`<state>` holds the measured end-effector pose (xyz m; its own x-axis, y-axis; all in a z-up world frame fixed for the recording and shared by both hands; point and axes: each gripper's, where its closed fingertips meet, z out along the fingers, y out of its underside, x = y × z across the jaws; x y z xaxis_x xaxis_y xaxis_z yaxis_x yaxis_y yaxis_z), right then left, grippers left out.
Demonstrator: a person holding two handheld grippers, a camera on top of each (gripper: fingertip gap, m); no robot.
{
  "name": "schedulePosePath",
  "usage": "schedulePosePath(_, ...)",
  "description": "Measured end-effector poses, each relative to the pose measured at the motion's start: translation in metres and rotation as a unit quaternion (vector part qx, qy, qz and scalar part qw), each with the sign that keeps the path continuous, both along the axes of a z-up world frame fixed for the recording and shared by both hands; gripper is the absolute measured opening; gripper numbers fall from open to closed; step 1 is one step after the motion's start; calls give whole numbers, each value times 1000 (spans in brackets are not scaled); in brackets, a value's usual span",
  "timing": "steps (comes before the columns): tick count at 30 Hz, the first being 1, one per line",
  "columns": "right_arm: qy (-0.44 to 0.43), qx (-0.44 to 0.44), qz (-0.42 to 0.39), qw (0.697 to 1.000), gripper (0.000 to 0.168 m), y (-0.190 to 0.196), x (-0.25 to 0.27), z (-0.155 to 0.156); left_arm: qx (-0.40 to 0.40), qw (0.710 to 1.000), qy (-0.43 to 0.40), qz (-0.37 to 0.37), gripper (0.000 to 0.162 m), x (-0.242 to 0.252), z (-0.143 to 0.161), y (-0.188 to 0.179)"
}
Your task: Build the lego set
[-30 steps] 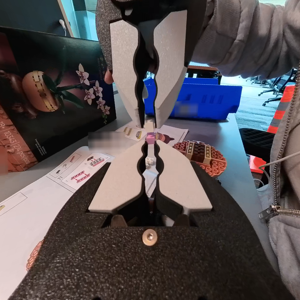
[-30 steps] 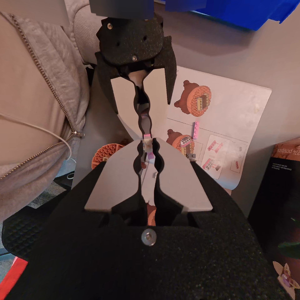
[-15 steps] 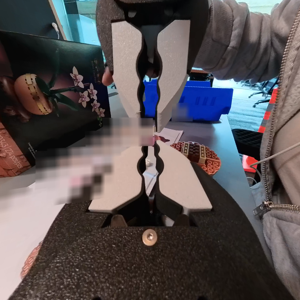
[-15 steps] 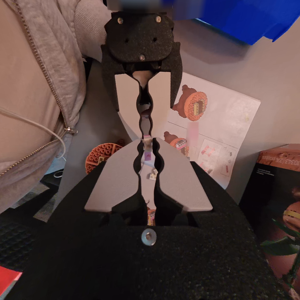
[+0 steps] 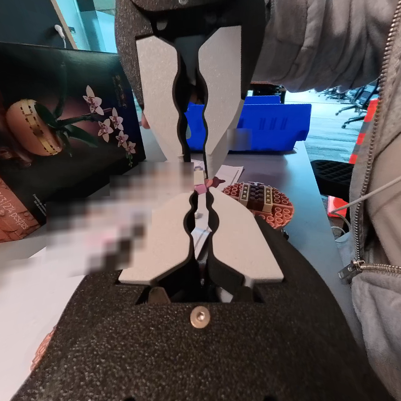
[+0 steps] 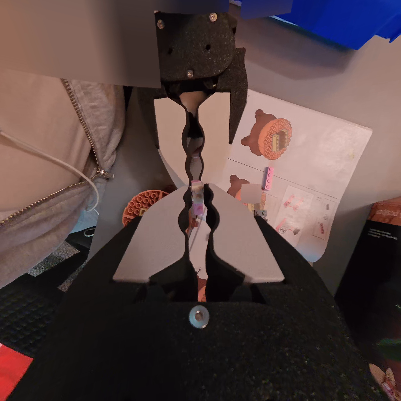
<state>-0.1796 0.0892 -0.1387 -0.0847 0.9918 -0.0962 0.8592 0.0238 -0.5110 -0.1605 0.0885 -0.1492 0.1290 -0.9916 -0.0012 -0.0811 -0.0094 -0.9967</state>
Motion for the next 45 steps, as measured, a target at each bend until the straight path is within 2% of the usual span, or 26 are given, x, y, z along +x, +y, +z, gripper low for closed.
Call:
schedulePosePath(14,12,-117,14,993,11,-18,3,-6,67,997,24,-30,6,2,-5,-15)
schedulePosePath(18,9,-122,8,992,11,-18,4,-8,71,996,34,-31,6,3,-7,-16)
schedulePosePath(24,32,-34,-6,999,11,-4,-3,-3,20,1000,6,-5,5,-2,-1,-3)
schedulePosePath(32,54,-22,-6,998,11,-3,-7,0,15,1000,-6,-1,5,-5,2,-2)
schedulePosePath(35,82,-14,-14,996,12,3,-13,7,-5,999,-42,2,6,-9,10,3)
schedulePosePath(37,97,-21,-22,995,31,3,-20,9,-25,997,-66,6,6,-12,14,7)
schedulePosePath(38,107,-26,-25,994,31,3,-22,11,-33,997,-74,10,6,-14,16,9)
schedulePosePath(41,132,-18,-66,989,37,13,-21,16,-72,991,-108,12,6,-20,21,14)
schedulePosePath(45,216,-76,-160,960,29,28,-18,27,-159,972,-174,8,6,-29,29,25)
